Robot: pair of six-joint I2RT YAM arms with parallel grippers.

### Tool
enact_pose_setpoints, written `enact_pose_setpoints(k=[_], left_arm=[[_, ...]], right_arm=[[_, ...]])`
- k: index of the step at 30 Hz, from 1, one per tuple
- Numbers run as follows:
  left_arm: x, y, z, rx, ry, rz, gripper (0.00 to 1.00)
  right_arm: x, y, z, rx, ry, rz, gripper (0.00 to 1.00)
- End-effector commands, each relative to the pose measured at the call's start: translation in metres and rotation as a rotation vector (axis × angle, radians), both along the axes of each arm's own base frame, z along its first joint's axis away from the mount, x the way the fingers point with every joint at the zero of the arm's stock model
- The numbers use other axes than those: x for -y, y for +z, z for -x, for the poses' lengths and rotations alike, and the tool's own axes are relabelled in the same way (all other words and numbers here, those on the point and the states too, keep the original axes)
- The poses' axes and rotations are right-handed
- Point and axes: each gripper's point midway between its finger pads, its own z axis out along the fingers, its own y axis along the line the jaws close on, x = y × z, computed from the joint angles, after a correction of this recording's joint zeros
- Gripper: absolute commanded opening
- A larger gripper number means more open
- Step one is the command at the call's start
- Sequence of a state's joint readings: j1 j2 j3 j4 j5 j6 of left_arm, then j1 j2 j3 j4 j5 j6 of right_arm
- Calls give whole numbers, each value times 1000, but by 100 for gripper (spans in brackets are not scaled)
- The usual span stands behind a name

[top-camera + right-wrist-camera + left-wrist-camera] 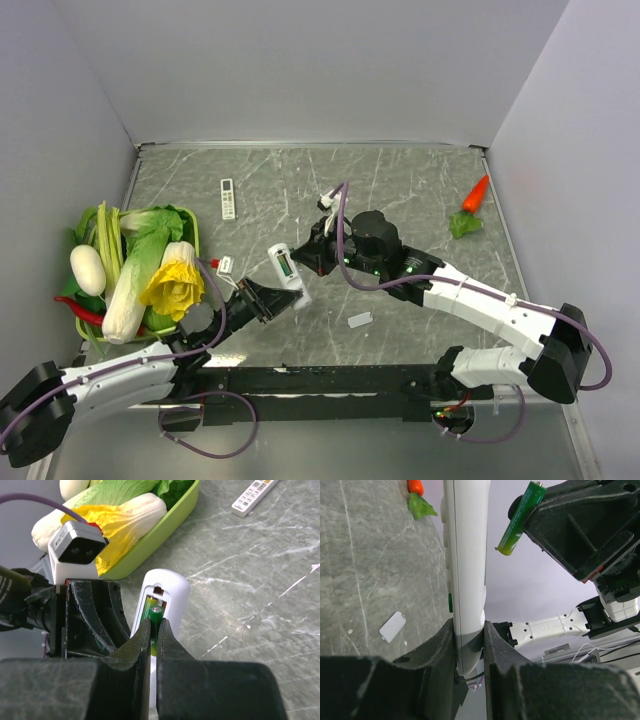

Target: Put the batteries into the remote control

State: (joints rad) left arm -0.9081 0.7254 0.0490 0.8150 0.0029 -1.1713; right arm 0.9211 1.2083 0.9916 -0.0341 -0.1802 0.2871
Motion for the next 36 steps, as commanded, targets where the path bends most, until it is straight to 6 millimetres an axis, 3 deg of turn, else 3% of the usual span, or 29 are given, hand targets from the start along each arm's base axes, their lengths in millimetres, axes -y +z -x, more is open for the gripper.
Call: enact_pose_setpoints(k=[1,5,32,36], left_arm=[[1,24,6,70,-28,71,2],[1,25,6,69,-31,72,2],[-4,40,7,87,-18,126,2],[-6,42,7,86,-13,136,2]], right_arm=[[-11,21,-2,23,-9,-94,0],[-15,26,1,27,0,-117,0],[-19,-11,-3,27,-108,-10,0],[-17,-14,-4,45,-134,10,10]])
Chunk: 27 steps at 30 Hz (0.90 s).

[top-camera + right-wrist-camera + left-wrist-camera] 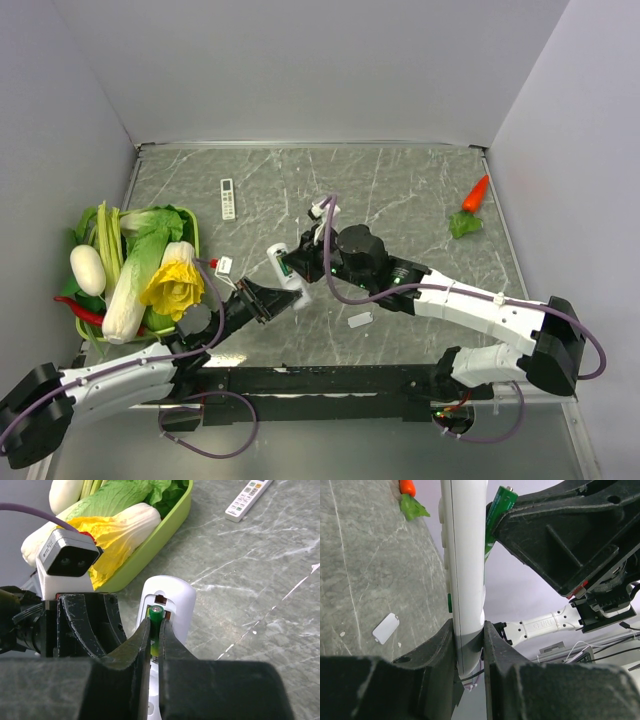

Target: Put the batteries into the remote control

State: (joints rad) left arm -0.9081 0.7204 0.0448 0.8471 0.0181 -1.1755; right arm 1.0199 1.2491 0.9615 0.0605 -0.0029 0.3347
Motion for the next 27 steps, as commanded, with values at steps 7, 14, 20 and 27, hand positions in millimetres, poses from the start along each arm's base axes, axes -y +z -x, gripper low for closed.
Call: enact_pose_setpoints(k=[7,14,20,27], left_arm=[[-6,35,3,68,4,110,2],[-6,33,3,59,2,113,2],[-8,32,4,51,4,120,2],[-8,28,3,34,9,111,2]], right_arm=[[0,-7,-3,43,-54,42,27],[-2,-2,-1,60,-50,44,33],[1,3,1,77,-57,45,34],[11,23,3,125,-64,34,48]])
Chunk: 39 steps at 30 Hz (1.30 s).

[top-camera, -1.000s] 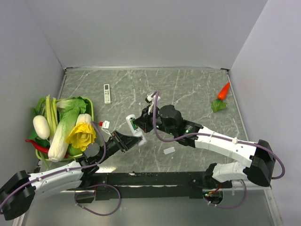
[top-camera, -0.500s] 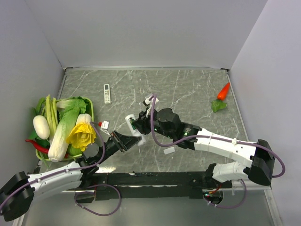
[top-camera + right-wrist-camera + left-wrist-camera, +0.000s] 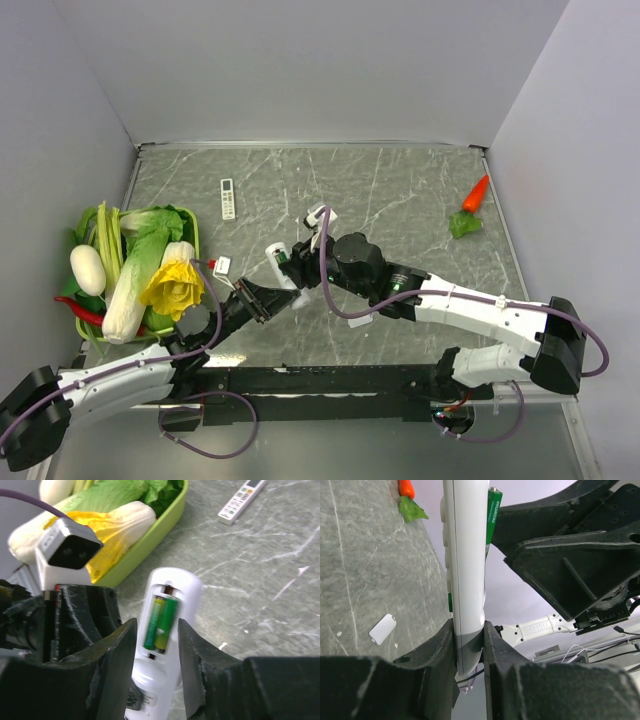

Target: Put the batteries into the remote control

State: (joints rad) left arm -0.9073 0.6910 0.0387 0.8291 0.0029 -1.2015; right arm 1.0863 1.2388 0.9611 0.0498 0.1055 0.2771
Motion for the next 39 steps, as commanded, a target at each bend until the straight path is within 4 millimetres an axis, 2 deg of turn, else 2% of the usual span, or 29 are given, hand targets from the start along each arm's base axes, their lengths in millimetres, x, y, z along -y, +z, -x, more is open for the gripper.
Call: enact_pose_setpoints(k=[1,7,12,14,17,18,19,22,34,39], left_arm=[[-5,26,3,54,-1,92,2],[-3,24,5,43,-17,91,2],[1,26,9,45,-47,80,2],[3,28,10,49,-60,81,2],[8,33,14,66,-94,74,2],[10,36,15,73,-103,76,2],[11,38,17,81,-117,76,2],[13,42,20,92,-138,80,2],[22,50,25,120,-191,71,2],[24,53,27,127,-202,72,2]], right_arm=[[13,23,-4,59,-39,-6,48],[20,40,1,124,2,6,53],[26,73,18,346,185,27,55],[26,81,26,443,276,54,54],[30,83,32,530,388,89,51],[34,82,25,542,391,97,51],[32,83,35,572,481,79,50],[38,85,31,632,530,84,49],[30,70,24,668,650,143,43],[28,61,12,646,640,174,40]])
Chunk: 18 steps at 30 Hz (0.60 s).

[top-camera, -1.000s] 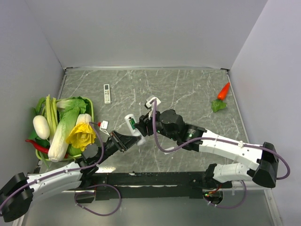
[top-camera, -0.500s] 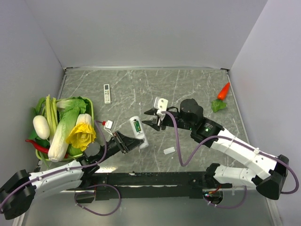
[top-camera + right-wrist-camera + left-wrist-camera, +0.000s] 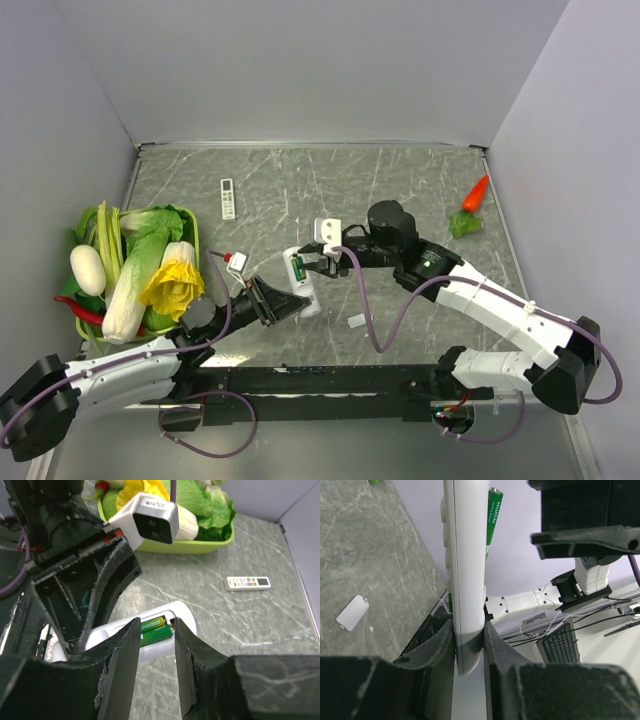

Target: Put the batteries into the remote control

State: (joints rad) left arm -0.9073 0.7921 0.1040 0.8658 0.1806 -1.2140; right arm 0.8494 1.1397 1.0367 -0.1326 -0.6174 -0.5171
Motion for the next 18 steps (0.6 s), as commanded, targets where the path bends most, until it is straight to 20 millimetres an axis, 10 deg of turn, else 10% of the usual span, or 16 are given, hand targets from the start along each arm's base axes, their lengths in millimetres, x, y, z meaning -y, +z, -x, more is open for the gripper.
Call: enact_pose_setpoints(k=[1,18], left_arm=[[1,43,5,108,-26,93,2],[-2,52,6,127,-19,117,2]], right_arm=[[-4,19,-8,55,25,-20,39],[-7,0,-9,2,55,14,24]])
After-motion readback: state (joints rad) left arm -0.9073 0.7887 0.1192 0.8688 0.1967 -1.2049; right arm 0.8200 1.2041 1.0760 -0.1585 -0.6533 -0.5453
